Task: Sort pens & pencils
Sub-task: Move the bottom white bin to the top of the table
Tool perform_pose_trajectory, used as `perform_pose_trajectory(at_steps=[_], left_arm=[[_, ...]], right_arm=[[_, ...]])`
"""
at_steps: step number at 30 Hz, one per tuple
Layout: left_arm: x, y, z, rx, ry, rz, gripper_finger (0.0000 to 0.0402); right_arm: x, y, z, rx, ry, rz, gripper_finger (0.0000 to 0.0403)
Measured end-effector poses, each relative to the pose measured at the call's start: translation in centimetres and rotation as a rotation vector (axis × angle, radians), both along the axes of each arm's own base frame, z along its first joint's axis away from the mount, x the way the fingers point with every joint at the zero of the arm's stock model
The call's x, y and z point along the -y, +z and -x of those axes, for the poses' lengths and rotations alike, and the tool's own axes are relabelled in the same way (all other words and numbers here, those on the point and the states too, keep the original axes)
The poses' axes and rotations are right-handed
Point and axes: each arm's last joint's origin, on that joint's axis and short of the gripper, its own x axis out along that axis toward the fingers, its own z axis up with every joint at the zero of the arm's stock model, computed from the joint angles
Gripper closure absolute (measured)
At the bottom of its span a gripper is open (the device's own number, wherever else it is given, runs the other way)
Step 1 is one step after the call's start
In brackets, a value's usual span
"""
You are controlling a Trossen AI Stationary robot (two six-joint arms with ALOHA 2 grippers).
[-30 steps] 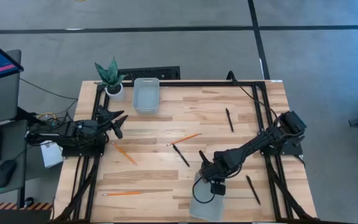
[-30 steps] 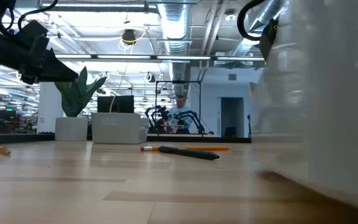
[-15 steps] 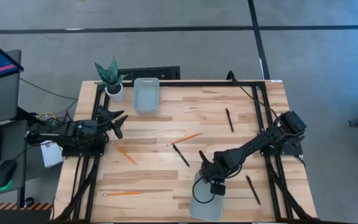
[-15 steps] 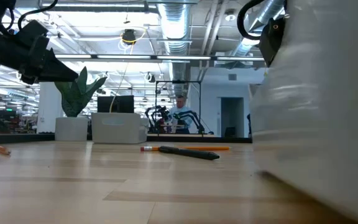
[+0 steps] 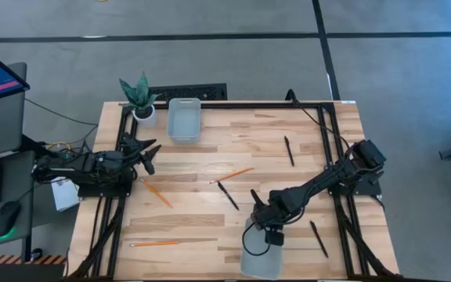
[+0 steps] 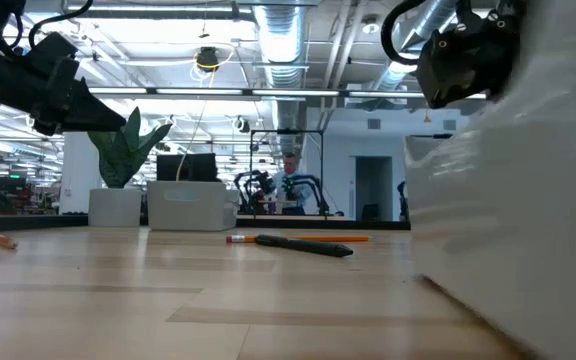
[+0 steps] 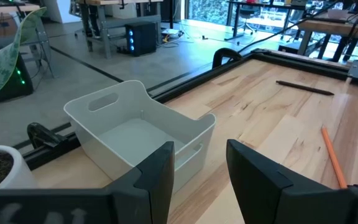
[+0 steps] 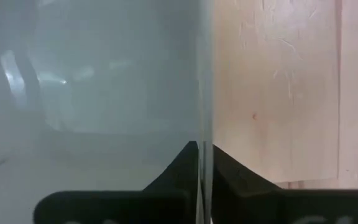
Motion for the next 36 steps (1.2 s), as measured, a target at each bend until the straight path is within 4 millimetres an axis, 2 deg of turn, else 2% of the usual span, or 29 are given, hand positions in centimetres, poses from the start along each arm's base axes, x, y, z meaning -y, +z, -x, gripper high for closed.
perform_pose_trajectory(at_steps=[5,12,22,29,36], left_arm=[[0.0,0.0,0.0,-0.001,0.0,-0.001,0.0265],[0.0,0.0,0.0,-0.003,-0.001,-0.003,0.0265],[0.0,-0.01,0.0,-0.004,-0.001,-0.004,0.0265],[0.0,-0.01,0.0,-0.004,-0.001,-0.004,0.0265],[0.0,-0.01,0.0,-0.004,-0.001,-0.004,0.0265]], right_arm=[[-0.02,0.0,-0.01,0.002,0.001,0.0,0.0381],[-0.02,0.01,-0.05,0.005,-0.001,-0.002,0.0349],[-0.06,0.02,-0.13,0.013,0.001,-0.006,0.0381],[-0.07,0.02,-0.15,0.018,0.006,-0.006,0.0346],[-0.07,0.02,-0.15,0.019,0.007,-0.004,0.0368]])
